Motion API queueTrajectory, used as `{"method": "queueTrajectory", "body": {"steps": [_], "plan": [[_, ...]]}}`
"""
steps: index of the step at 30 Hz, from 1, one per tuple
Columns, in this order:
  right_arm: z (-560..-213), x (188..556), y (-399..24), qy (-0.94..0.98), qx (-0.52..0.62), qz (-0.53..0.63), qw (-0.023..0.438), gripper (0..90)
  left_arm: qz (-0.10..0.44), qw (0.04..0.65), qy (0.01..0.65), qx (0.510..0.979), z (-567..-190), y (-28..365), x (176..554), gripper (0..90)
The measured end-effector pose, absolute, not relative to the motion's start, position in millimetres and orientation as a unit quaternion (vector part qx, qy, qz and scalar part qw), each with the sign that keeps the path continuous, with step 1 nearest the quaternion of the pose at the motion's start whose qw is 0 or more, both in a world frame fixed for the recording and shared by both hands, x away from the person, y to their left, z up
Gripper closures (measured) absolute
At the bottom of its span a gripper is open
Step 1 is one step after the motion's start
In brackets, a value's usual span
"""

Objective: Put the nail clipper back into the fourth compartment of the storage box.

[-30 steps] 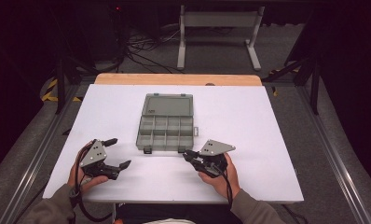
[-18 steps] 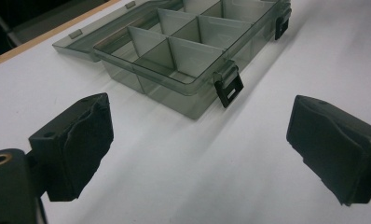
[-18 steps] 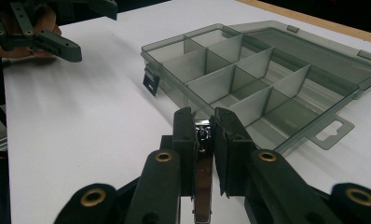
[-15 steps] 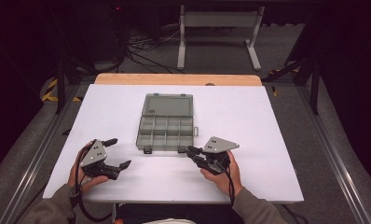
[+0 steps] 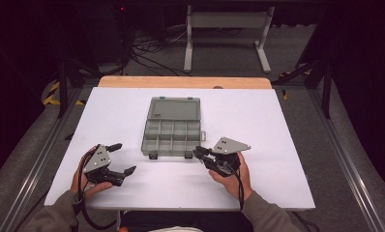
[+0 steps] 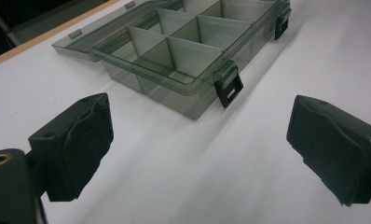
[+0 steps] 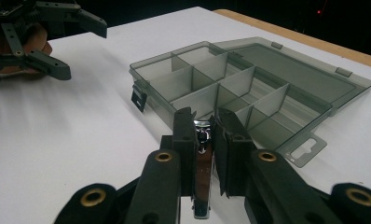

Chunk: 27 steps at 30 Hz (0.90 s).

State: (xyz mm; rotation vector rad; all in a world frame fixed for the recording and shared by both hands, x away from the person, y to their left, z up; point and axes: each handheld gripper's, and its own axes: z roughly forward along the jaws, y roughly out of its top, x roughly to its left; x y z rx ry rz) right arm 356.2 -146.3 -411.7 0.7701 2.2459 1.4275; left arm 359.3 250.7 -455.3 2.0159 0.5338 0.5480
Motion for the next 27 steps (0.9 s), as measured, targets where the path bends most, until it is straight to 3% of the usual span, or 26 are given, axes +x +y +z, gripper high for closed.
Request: {"method": "queueTrajectory", "body": {"steps": [27], "plan": [[-403.0, 373.5, -146.4, 0.782, 0.281, 0.518, 0.201, 80.3, 0.222, 0.473, 0.219, 0.824, -455.5, 250.6, 359.1, 7.8]]}}
